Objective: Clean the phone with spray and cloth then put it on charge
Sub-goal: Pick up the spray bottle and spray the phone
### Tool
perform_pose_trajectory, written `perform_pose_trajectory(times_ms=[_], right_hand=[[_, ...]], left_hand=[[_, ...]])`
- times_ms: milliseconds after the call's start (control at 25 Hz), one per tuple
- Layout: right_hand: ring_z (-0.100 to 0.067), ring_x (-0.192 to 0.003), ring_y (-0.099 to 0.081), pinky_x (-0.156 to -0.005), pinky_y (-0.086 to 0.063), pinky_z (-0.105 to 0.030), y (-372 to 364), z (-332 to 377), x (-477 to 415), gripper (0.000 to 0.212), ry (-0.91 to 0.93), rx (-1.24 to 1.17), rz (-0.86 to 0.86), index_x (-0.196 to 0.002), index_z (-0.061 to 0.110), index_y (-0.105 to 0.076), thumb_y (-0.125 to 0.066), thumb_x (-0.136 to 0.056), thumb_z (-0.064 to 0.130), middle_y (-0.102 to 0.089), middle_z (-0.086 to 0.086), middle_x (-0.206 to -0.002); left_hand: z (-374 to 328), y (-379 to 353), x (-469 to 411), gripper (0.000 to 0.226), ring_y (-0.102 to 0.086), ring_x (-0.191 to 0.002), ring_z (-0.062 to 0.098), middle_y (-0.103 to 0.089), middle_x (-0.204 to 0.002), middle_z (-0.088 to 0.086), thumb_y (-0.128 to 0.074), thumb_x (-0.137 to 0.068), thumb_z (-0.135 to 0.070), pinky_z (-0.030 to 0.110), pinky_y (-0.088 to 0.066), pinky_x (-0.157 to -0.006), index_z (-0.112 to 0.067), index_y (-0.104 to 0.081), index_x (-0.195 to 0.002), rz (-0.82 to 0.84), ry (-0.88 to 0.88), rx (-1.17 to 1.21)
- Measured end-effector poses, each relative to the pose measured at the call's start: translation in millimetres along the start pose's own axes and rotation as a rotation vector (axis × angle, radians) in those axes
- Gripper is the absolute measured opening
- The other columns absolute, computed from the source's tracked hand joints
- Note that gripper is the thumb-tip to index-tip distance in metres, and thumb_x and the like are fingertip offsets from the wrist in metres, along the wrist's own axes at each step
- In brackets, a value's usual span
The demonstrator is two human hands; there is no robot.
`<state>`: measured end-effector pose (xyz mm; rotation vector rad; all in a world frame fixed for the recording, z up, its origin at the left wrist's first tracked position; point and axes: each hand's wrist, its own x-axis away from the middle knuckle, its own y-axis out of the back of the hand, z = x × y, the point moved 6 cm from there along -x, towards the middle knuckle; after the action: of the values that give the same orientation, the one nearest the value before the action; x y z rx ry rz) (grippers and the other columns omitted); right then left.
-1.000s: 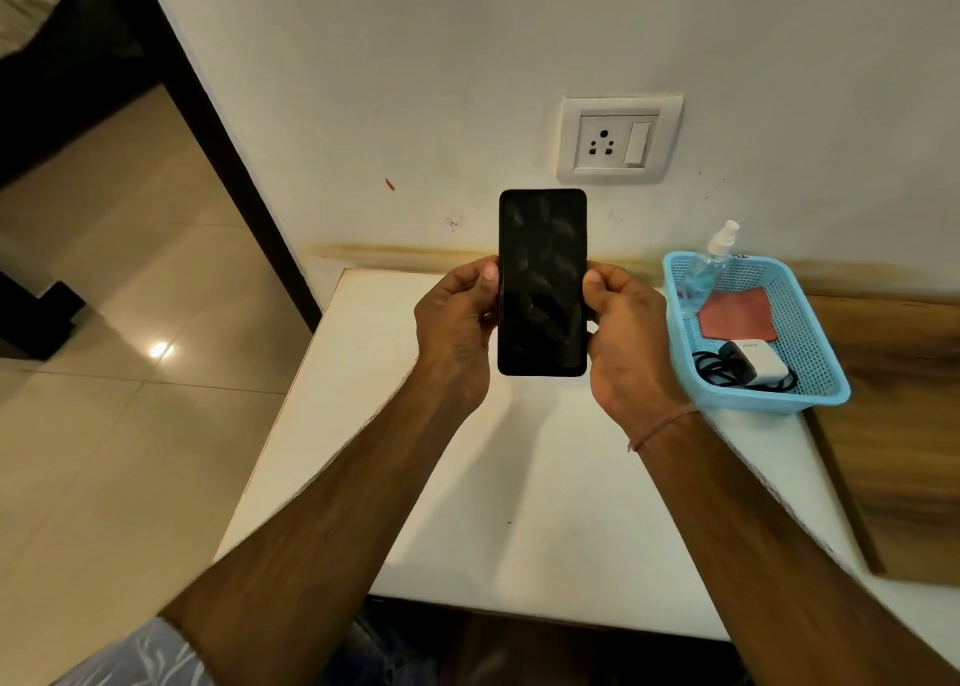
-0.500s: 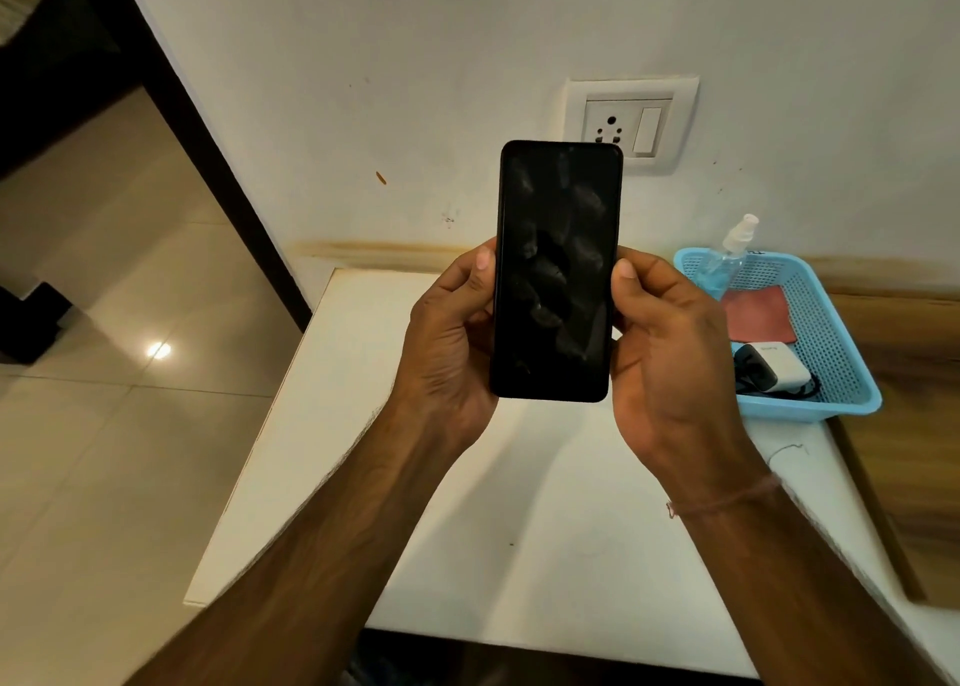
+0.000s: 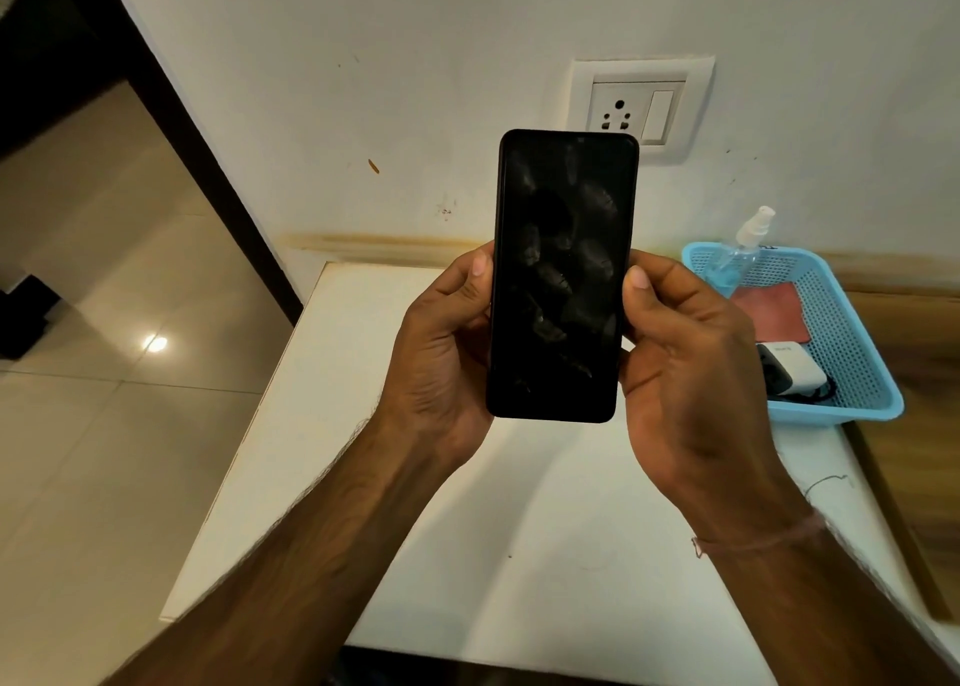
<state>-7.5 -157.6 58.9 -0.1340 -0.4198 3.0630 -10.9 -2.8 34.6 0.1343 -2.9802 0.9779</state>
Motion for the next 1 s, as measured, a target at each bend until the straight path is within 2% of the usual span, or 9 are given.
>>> perform_pose_trajectory(times_ms=[200, 360, 560, 840, 1000], right_hand=[[-0.015, -0.101, -0.069, -0.072, -0.057, -0.023, 2, -5, -5, 0.023, -0.003, 0.012, 0.000, -0.093, 0.028, -0.072, -0.051, -0.098, 0.019, -0.074, 0.008, -0.098], [-0.018, -0.102, -0.069, -0.082, -0.058, -0.034, 4, -18, -12, 0.023, -0.046, 0.035, -0.011, -0.098, 0.026, -0.070, -0.048, -0.100, 0.019, -0.074, 0.005, -0.101], [-0.022, -0.100, -0.068, -0.084, -0.058, -0.040, 5, -32, -19, 0.024, -0.106, 0.041, -0.009, -0.097, 0.024, -0.071, -0.048, -0.100, 0.017, -0.072, 0.000, -0.103], [-0.023, -0.102, -0.068, -0.088, -0.056, -0.045, 7, -54, -24, 0.021, -0.246, 0.026, -0.022, -0.107, 0.024, -0.069, -0.050, -0.099, 0.018, -0.072, -0.001, -0.109], [-0.025, -0.097, -0.068, -0.087, -0.057, -0.043, 11, -58, -26, 0.008, -0.288, 0.066, -0.077, -0.099, 0.020, -0.065, -0.059, -0.095, 0.017, -0.071, -0.005, -0.104]], left_hand=[[9, 1, -3, 0.026, -0.073, -0.091, 0.021, -0.074, -0.097, 0.002, -0.051, -0.100, -0.028, 0.037, -0.058, -0.076, -0.019, -0.076, -0.099, 0.003, 0.044, -0.002], [17, 2, -7, 0.029, -0.070, -0.098, 0.027, -0.071, -0.109, 0.009, -0.050, -0.100, -0.031, 0.043, -0.059, -0.083, -0.014, -0.069, -0.113, 0.001, 0.106, 0.010], [35, 11, -17, 0.043, -0.064, -0.115, 0.040, -0.067, -0.127, 0.018, -0.045, -0.103, -0.039, 0.054, -0.051, -0.101, -0.011, -0.066, -0.128, -0.042, 0.234, 0.018], [54, 24, -30, 0.048, -0.070, -0.107, 0.032, -0.072, -0.122, 0.012, -0.038, -0.104, -0.046, 0.046, -0.058, -0.090, -0.017, -0.070, -0.124, -0.024, 0.296, 0.019], [60, 28, -34, 0.055, -0.068, -0.113, 0.031, -0.069, -0.128, 0.012, -0.034, -0.103, -0.055, 0.045, -0.057, -0.091, -0.020, -0.069, -0.127, 0.020, 0.345, 0.034]])
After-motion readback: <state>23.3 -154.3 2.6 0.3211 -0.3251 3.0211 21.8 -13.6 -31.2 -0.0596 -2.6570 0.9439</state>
